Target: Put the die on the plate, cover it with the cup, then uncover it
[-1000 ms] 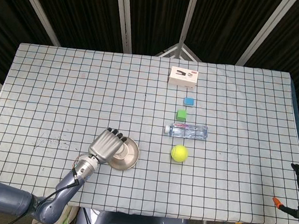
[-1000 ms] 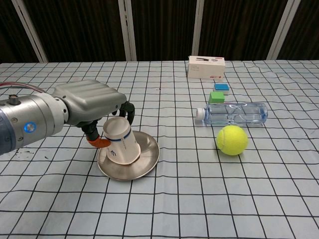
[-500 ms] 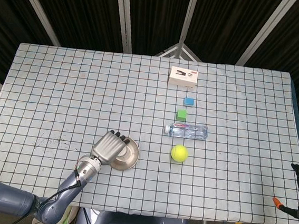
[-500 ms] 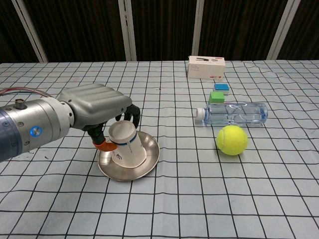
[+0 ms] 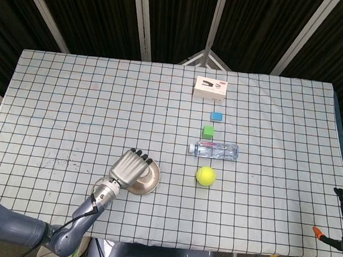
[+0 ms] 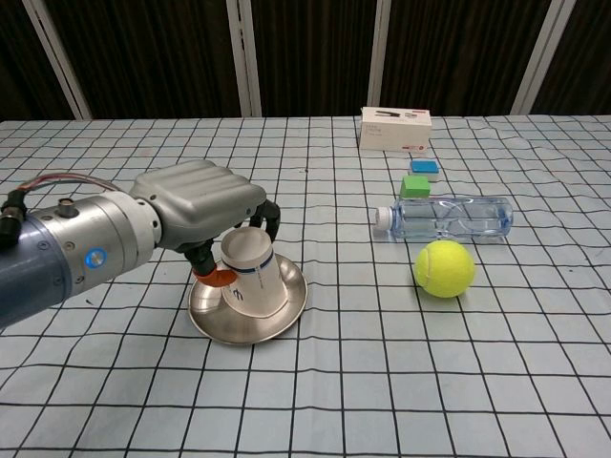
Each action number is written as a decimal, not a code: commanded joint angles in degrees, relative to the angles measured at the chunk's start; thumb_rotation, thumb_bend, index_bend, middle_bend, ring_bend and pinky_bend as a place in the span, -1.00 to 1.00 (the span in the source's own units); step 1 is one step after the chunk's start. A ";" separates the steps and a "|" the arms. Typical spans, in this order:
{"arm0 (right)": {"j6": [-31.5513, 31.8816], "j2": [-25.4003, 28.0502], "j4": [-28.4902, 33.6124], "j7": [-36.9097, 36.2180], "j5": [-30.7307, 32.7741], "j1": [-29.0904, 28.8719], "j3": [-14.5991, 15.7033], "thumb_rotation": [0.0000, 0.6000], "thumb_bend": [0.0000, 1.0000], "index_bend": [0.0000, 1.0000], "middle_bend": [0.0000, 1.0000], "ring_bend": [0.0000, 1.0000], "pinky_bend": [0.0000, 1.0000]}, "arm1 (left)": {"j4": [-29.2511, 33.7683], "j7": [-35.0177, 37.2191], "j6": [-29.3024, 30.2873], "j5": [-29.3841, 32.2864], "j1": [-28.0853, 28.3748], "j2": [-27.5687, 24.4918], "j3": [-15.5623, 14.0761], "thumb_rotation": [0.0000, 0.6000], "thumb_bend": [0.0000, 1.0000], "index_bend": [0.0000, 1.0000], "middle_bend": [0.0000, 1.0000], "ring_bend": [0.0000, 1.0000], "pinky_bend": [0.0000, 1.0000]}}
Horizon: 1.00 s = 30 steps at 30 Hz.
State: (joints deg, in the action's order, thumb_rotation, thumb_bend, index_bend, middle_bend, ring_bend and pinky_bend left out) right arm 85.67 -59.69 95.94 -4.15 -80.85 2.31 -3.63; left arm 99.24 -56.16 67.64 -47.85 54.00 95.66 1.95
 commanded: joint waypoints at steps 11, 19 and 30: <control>-0.42 -0.17 -0.18 0.06 0.10 -0.14 0.09 1.00 -0.74 -0.76 -0.73 -0.81 -0.94 | -4.32 -2.99 1.40 -4.13 0.46 3.18 -0.60 1.00 -0.08 -0.16 -0.25 -0.34 -0.21; -0.71 -0.13 -0.18 0.08 0.21 -0.23 0.13 1.00 -0.74 -0.76 -0.73 -0.81 -0.94 | -6.11 -3.62 1.39 -6.03 -0.25 4.39 -1.88 1.00 -0.08 -0.16 -0.24 -0.34 -0.22; -0.38 0.04 0.14 0.12 0.19 -0.07 0.11 1.00 -0.74 -0.76 -0.73 -0.81 -0.94 | 2.26 1.47 -2.92 -5.20 -1.34 0.41 -2.35 1.00 -0.08 -0.15 -0.22 -0.34 -0.22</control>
State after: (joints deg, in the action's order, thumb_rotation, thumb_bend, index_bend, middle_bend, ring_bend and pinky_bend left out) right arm 85.29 -59.65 96.06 -4.05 -80.64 2.23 -3.54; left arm 100.05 -55.55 65.59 -52.99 52.93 97.12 -0.04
